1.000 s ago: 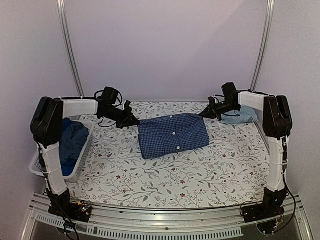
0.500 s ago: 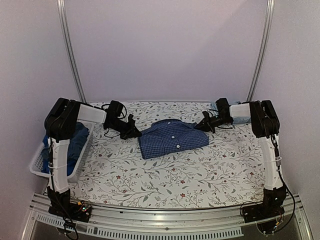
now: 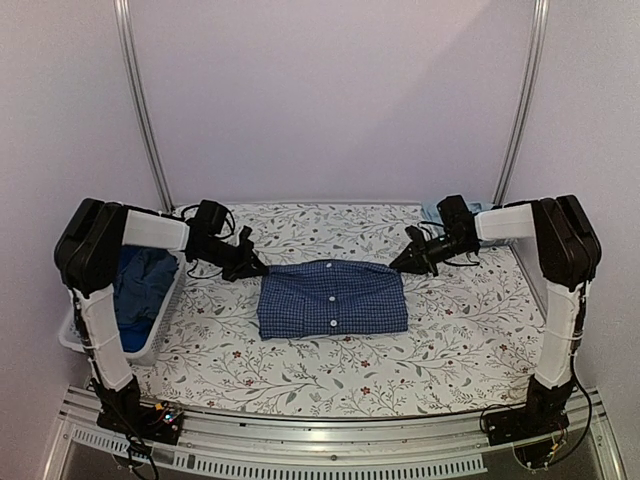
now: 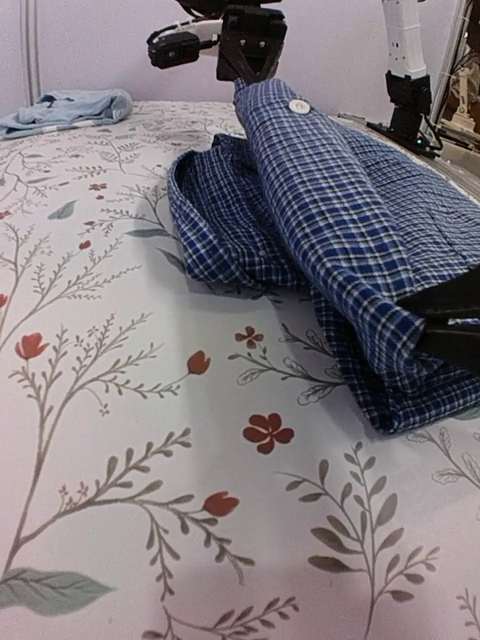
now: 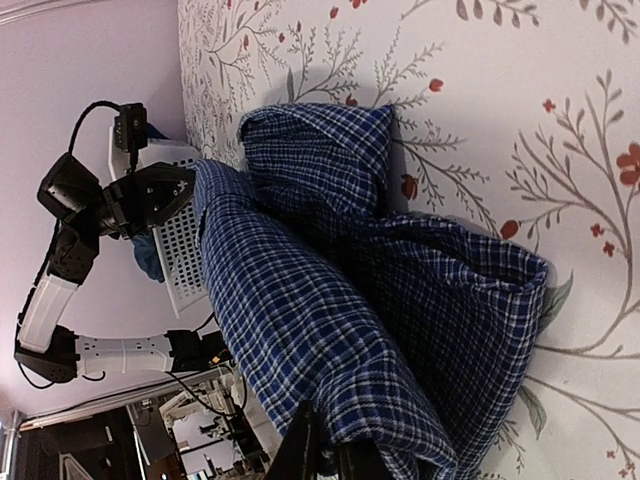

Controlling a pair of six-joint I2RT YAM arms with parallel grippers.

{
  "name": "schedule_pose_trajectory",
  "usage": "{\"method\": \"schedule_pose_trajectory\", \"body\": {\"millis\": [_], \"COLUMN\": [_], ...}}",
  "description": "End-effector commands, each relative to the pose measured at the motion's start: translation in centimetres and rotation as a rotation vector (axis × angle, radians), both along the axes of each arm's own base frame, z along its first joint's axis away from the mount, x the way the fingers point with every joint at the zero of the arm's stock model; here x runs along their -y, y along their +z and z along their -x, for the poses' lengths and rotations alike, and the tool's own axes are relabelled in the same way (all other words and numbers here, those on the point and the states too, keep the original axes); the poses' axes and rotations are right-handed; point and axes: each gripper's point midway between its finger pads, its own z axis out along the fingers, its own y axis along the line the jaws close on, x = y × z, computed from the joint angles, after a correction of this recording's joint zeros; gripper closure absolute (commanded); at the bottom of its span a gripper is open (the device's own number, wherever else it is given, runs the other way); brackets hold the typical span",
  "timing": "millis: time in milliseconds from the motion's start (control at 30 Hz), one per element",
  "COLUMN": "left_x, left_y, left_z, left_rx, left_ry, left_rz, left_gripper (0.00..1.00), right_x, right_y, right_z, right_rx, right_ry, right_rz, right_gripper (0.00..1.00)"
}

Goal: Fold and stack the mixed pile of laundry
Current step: Fold the 2/3-rectangle-folded shirt at the center of the board.

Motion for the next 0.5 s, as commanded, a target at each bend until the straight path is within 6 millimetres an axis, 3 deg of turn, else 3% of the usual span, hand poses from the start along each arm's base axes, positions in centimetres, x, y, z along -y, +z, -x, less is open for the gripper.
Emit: {"method": "schedule_pose_trajectory", "body": {"millis": [0,33,100,133,200,233,267,367,400,467], "left_x": [-1.7,-2.0,-2.1,-2.3,-2.8,-3.2,-3.6,-3.6,-3.1,-0.9], "left_y": [-1.5,-1.8,-2.0,-1.6,0.2,1.8,3.3,8.6,9.8,11.3], "left_z": [-1.8,-2.2,-2.7,-3.1,-3.7,-4.0,-4.0,-3.0,-2.4,-0.8], "left_rx": [0.0,-0.001,-0.006,0.006,0.055,0.097,0.14,0.294,0.329,0.367], "left_ry": [0.037,0.049,0.06,0.066,0.087,0.1,0.107,0.08,0.053,-0.035], "left_rz": [-0.008,-0.01,-0.001,-0.004,-0.013,-0.017,-0.023,-0.024,-0.019,0.024], "left_gripper": [1.0,0.93,0.59,0.48,0.26,0.05,0.01,0.0,0.0,0.0], "right_x": [0.0,0.0,0.0,0.3,1.5,2.3,3.2,4.4,3.9,1.7], "right_y": [-2.6,-2.6,-2.8,-2.4,-0.4,1.0,2.1,7.0,8.6,9.8], "right_z": [-2.5,-3.1,-4.1,-4.6,-5.6,-6.0,-6.4,-6.5,-5.7,-3.7], "right_rx": [0.012,0.017,0.009,0.017,0.059,0.088,0.12,0.266,0.316,0.351], "right_ry": [-0.017,-0.024,-0.042,-0.056,-0.09,-0.111,-0.13,-0.132,-0.099,-0.023], "right_rz": [0.005,-0.001,-0.005,-0.004,-0.007,-0.003,0.01,0.049,0.042,0.006], "right_gripper": [0.83,0.74,0.61,0.56,0.52,0.48,0.44,0.31,0.29,0.29]}}
